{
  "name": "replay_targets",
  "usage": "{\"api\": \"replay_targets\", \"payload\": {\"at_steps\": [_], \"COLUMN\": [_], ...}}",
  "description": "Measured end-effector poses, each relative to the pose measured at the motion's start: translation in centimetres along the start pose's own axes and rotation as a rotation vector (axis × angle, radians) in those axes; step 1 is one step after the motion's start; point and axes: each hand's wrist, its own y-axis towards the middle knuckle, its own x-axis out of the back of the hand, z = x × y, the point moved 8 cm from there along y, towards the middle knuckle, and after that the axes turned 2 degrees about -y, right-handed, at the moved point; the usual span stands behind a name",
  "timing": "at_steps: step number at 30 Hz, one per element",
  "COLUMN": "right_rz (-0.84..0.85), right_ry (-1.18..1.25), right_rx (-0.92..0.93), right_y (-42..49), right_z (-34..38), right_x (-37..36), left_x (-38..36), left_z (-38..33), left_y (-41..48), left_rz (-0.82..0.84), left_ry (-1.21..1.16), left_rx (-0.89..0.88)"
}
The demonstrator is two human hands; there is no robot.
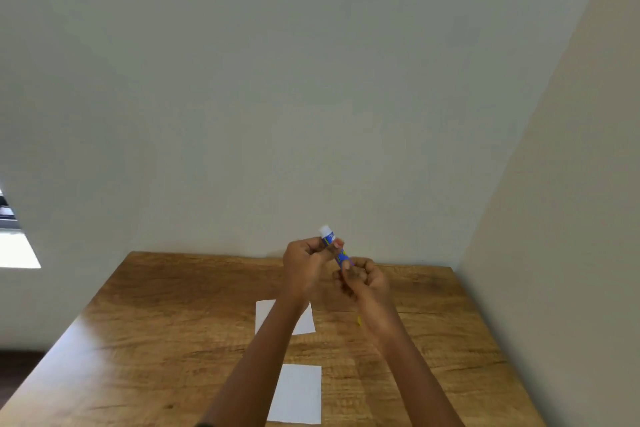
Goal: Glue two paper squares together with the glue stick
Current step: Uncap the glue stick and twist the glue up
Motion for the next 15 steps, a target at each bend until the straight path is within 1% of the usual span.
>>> {"api": "replay_targets", "payload": {"at_steps": [3,6,8,13,15], "right_rz": [0.002,0.005,0.014,0.009,0.005], "right_ry": [-0.048,-0.046,-0.035,-0.018,-0.005], "right_rx": [0.018,-0.069,-0.083,0.042,0.042], "right_y": [0.5,0.9,1.2,1.2,1.1], "right_z": [1.2,1.3,1.4,2.5,2.7], "right_x": [-0.1,-0.6,-1.0,-1.5,-1.6], "left_x": [-0.2,-0.2,-0.1,0.4,0.4], "left_z": [-0.8,-1.7,-2.2,-2.5,-2.7], "left_y": [0.4,0.6,0.8,1.2,1.2], "left_rz": [0.021,0.024,0.005,-0.012,-0.007], "left_ry": [0.004,-0.009,-0.009,-0.034,-0.044], "left_rx": [-0.052,-0.075,-0.097,-0.102,-0.114]}}
